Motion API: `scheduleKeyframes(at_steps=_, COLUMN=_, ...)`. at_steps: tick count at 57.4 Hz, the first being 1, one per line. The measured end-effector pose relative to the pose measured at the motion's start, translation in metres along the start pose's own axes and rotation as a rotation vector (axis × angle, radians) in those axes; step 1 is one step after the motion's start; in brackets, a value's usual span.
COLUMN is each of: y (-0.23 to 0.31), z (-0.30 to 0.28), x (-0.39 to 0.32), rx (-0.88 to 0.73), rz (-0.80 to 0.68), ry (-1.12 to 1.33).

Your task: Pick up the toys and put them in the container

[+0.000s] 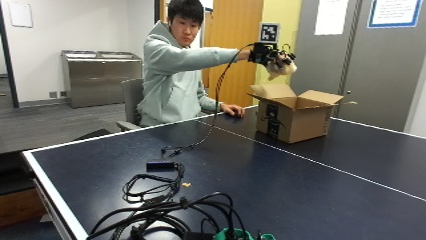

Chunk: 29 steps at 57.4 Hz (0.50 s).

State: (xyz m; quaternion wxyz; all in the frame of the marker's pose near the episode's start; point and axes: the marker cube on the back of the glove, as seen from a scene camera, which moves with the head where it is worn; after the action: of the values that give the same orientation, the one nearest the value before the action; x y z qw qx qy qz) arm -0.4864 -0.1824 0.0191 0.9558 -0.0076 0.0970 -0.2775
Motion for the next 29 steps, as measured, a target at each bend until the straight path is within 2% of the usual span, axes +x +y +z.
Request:
scheduleKeyframes(at_steps=2, y=-0.012, z=0.004, x=0.011, rx=-0.039, rz=0.101, ry=-0.112)
scheduleKeyframes(at_steps=4, y=-0.018, z=0.012, x=0.016, rx=-0.074, rz=0.104, ry=-0.148)
scheduleKeyframes(at_steps=11, y=-0.021, z=0.040, x=0.002, rx=-0.064, rz=0.006, ry=-0.047)
scheduleKeyframes(at_steps=16, y=-0.019, z=0.047, x=0.012, rx=-0.017, rz=0.139, ry=0.064)
scheduleKeyframes(at_steps=18, y=-0.014, z=0.047, x=0.015, rx=0.001, rz=0.105, ry=0.070)
scheduleKeyframes(at_steps=22, y=0.005, z=0.039, x=0.014, rx=0.034, rz=-0.076, ry=-0.048)
scheduleKeyframes(at_steps=29, y=0.032, z=0.026, x=0.024, rx=0.117, rz=-0.157, ry=-0.202)
